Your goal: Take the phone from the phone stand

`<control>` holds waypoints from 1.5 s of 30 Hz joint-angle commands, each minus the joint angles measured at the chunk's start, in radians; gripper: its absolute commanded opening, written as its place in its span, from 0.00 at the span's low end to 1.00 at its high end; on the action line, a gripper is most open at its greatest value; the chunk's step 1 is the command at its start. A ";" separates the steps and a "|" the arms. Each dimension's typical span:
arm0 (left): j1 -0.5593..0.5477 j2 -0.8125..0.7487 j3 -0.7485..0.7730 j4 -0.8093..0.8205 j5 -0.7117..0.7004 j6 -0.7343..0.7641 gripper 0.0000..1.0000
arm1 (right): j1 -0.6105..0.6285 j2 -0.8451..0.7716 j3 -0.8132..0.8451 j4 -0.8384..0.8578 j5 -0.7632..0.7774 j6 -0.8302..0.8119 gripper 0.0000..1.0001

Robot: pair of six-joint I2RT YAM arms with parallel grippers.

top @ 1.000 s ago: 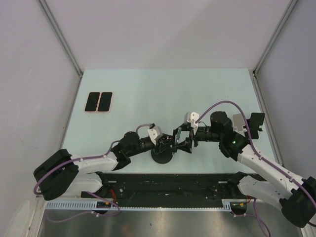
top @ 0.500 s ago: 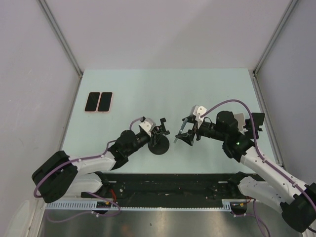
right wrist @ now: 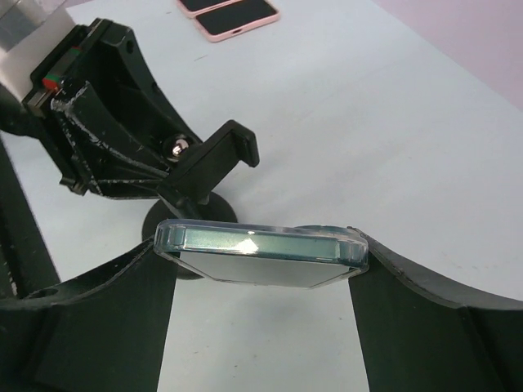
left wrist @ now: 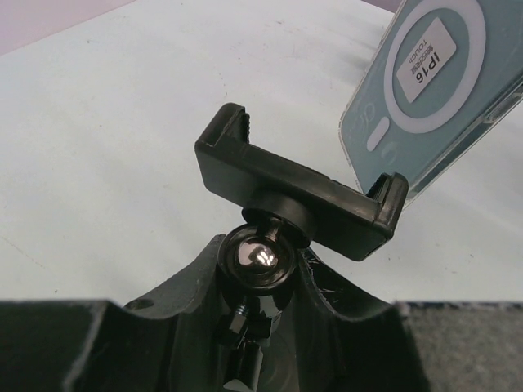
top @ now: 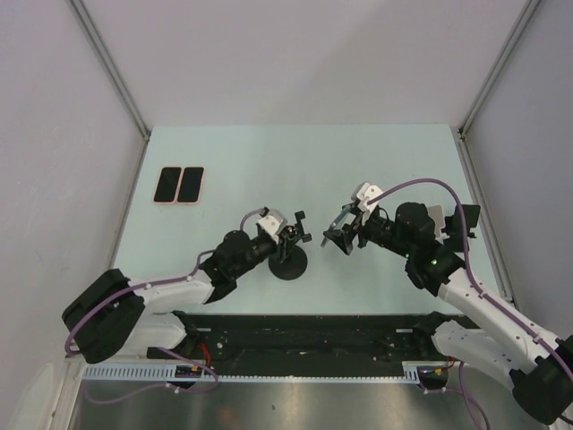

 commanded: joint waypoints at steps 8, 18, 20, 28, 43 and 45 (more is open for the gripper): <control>0.007 0.243 0.284 -0.041 0.090 0.081 0.00 | -0.002 -0.177 0.023 0.019 0.336 0.044 0.00; 0.010 0.356 0.462 -0.038 0.142 0.141 0.00 | -0.002 -0.274 0.023 -0.048 0.403 0.033 0.00; 0.014 0.370 0.471 -0.038 0.140 0.138 0.01 | 0.000 -0.280 0.023 -0.042 0.406 0.035 0.00; 0.031 0.337 0.391 -0.037 0.122 0.075 0.18 | -0.002 -0.315 0.047 -0.053 0.419 0.032 0.00; 0.031 0.143 0.223 -0.038 0.042 0.017 0.66 | 0.000 -0.263 0.127 -0.078 0.336 0.072 0.00; 0.031 0.094 0.206 -0.040 0.028 0.012 0.74 | 0.000 -0.251 0.140 -0.076 0.328 0.084 0.00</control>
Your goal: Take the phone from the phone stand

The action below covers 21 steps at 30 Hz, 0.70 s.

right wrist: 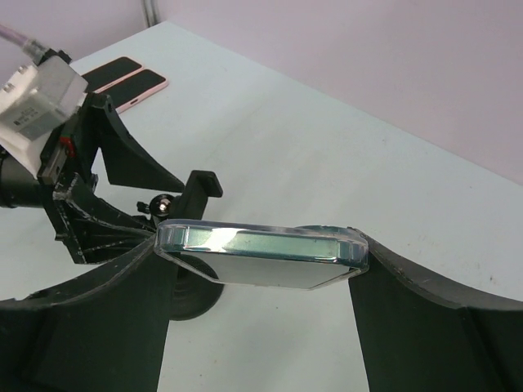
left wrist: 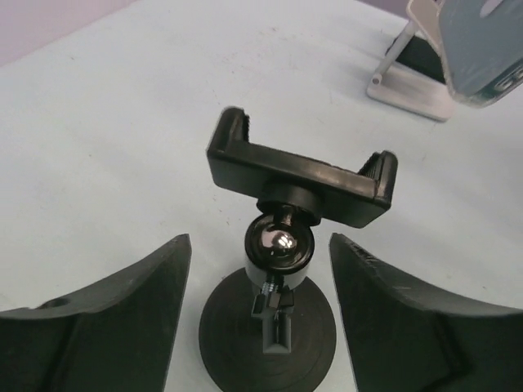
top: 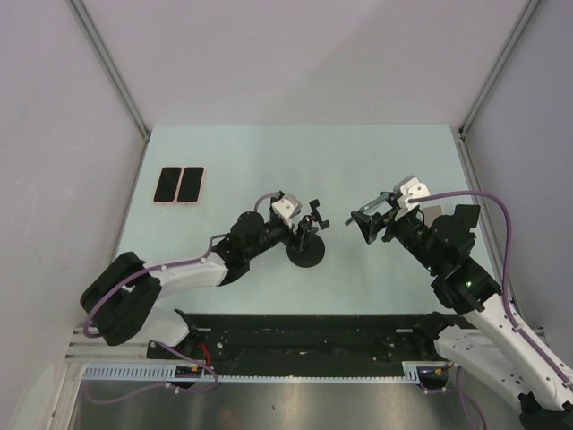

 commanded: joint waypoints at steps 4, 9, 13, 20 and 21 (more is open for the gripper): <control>0.004 -0.207 -0.042 0.023 -0.093 -0.018 0.92 | 0.001 0.018 0.100 0.079 -0.035 0.041 0.00; -0.007 -0.331 -0.053 -0.013 -0.080 0.043 0.97 | 0.002 0.034 0.131 0.080 -0.030 0.068 0.00; -0.054 -0.410 -0.037 -0.031 -0.035 0.131 1.00 | 0.002 0.037 0.142 0.094 -0.025 0.099 0.00; -0.197 -0.410 0.045 -0.075 -0.028 0.319 1.00 | 0.002 0.035 0.153 0.108 -0.073 0.127 0.00; -0.211 -0.393 0.055 -0.080 -0.056 0.361 1.00 | 0.001 0.035 0.153 0.109 -0.079 0.127 0.00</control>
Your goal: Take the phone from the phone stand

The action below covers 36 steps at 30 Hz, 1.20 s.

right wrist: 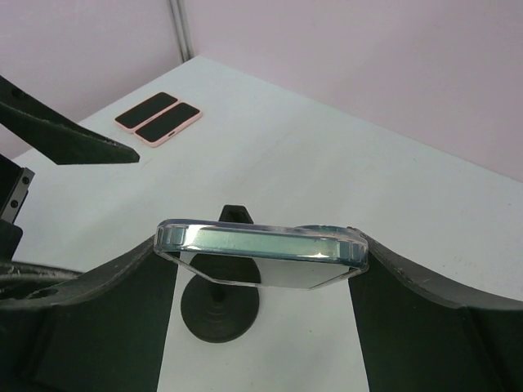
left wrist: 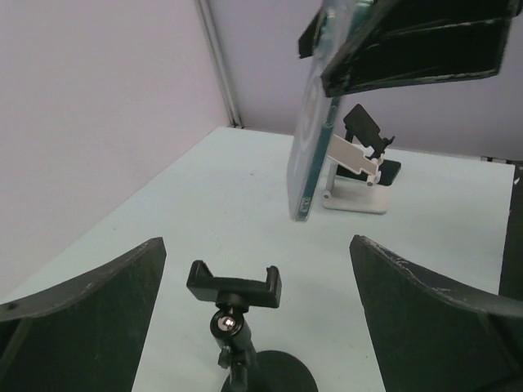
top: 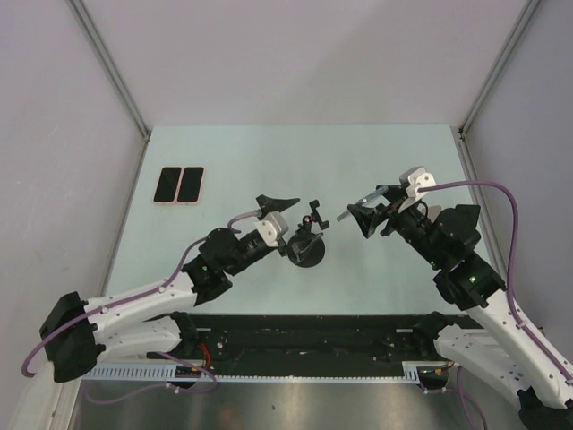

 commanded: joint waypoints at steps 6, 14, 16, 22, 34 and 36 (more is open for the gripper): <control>-0.130 0.125 0.159 -0.045 -0.139 0.280 0.97 | 0.002 -0.029 0.062 0.116 -0.082 0.072 0.00; -0.171 0.210 0.237 -0.051 -0.207 0.308 0.88 | 0.002 -0.041 0.060 0.167 -0.151 0.103 0.00; -0.176 0.227 0.245 -0.051 -0.216 0.309 0.85 | 0.002 -0.045 0.060 0.179 -0.157 0.110 0.00; -0.197 0.253 0.260 -0.050 -0.239 0.308 0.71 | 0.002 -0.043 0.060 0.193 -0.169 0.143 0.00; -0.216 0.227 0.246 -0.051 -0.288 0.286 0.17 | 0.002 -0.017 0.060 0.208 -0.194 0.178 0.00; -0.216 0.218 0.240 -0.051 -0.291 0.277 0.04 | 0.002 -0.008 0.060 0.217 -0.194 0.190 0.01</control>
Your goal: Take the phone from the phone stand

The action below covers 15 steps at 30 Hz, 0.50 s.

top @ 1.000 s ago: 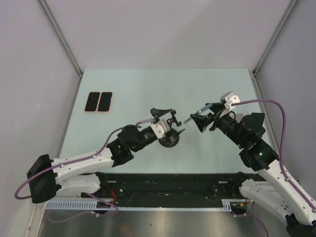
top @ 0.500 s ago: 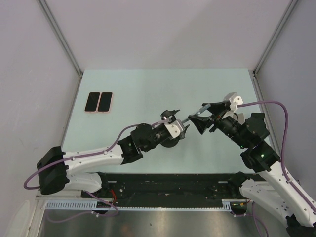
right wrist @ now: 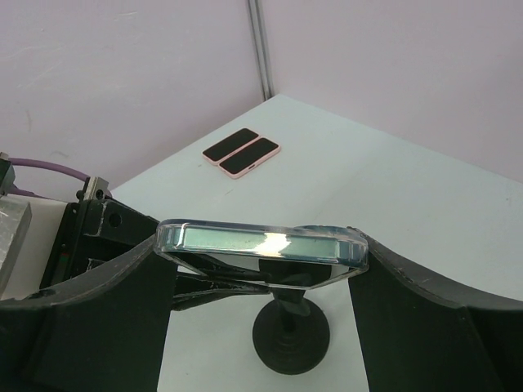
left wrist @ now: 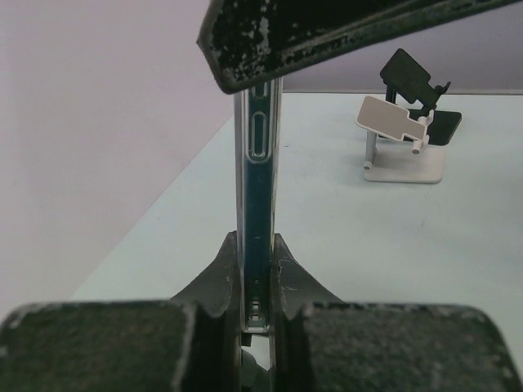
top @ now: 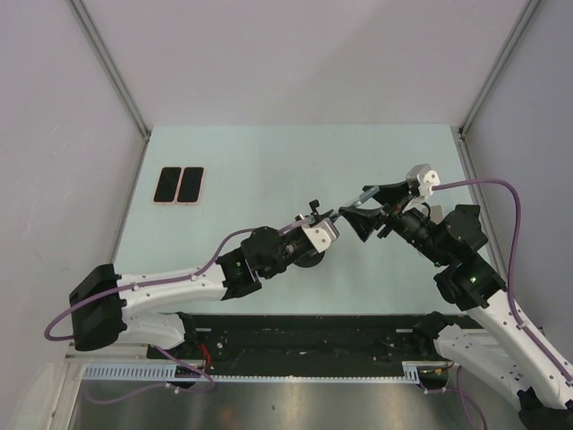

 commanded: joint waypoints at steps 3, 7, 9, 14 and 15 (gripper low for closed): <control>-0.006 -0.065 0.008 0.023 -0.028 -0.020 0.00 | 0.002 0.004 0.059 0.116 -0.017 0.035 0.18; -0.002 -0.119 -0.016 0.015 -0.056 -0.063 0.00 | 0.002 0.004 0.059 0.114 -0.011 0.041 0.53; 0.009 -0.160 -0.019 0.000 -0.062 -0.081 0.00 | 0.002 0.004 0.059 0.114 -0.009 0.041 0.69; 0.075 -0.243 -0.016 -0.112 -0.073 -0.170 0.00 | 0.001 -0.013 0.061 0.105 0.001 0.029 0.89; 0.093 -0.272 -0.016 -0.156 -0.071 -0.187 0.00 | 0.001 -0.016 0.059 0.101 0.010 0.029 0.91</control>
